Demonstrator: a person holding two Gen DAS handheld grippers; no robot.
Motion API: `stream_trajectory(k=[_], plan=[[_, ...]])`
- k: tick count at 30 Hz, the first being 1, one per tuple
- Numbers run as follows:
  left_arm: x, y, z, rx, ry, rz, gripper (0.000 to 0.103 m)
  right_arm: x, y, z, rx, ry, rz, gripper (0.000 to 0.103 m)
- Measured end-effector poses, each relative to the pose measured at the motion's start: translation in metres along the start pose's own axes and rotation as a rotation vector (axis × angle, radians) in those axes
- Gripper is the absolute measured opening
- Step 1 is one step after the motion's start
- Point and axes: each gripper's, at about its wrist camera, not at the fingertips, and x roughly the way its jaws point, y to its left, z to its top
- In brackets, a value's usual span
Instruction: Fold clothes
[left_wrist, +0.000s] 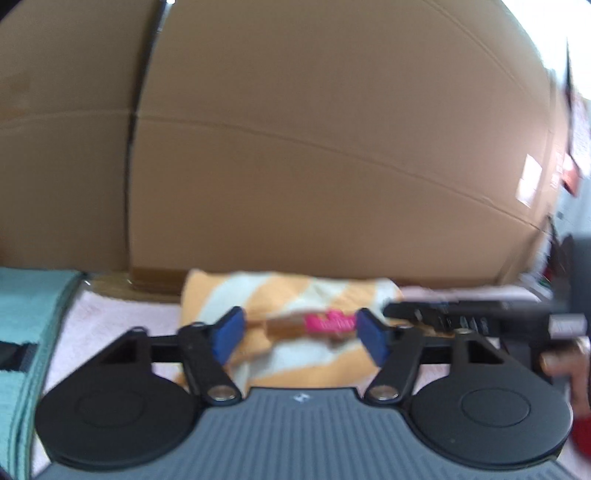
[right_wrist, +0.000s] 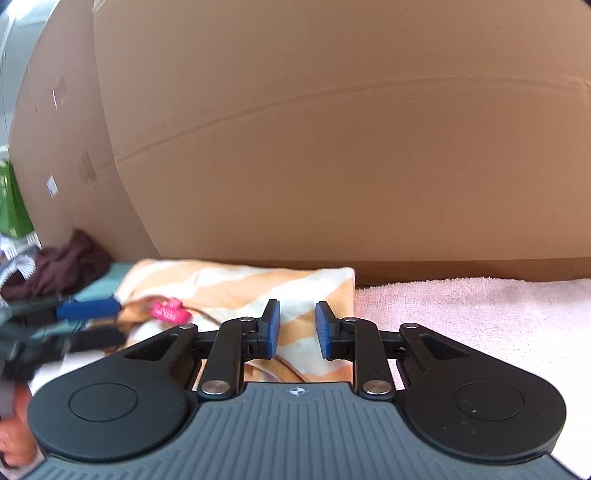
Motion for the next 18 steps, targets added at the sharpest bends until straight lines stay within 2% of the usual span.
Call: stream_trajectory(k=[3, 4, 6, 7, 10, 13, 18], plan=[[0.02, -0.008, 0.011, -0.011, -0.012, 0.115, 0.054, -0.003, 0.001, -0.001, -0.037, -0.001, -0.026, 0.023], [0.027, -0.01, 0.011, 0.001, -0.005, 0.153, 0.047, -0.004, 0.001, -0.001, -0.039, -0.002, -0.027, 0.023], [0.043, -0.009, 0.002, 0.018, 0.032, 0.211, 0.039, -0.004, -0.001, -0.002, -0.033, -0.002, -0.025, 0.023], [0.048, -0.009, -0.005, 0.04, 0.043, 0.229, 0.041, -0.003, -0.002, -0.002, -0.027, -0.001, -0.022, 0.023], [0.045, -0.016, -0.012, 0.111, 0.039, 0.254, 0.043, -0.003, 0.001, -0.003, -0.037, -0.002, -0.028, 0.024], [0.039, -0.014, -0.014, 0.115, 0.049, 0.243, 0.045, -0.002, 0.002, -0.002, -0.045, -0.002, -0.036, 0.025], [0.026, -0.012, -0.019, 0.139, 0.084, 0.222, 0.05, 0.001, 0.005, -0.004, -0.046, 0.002, -0.062, 0.037]])
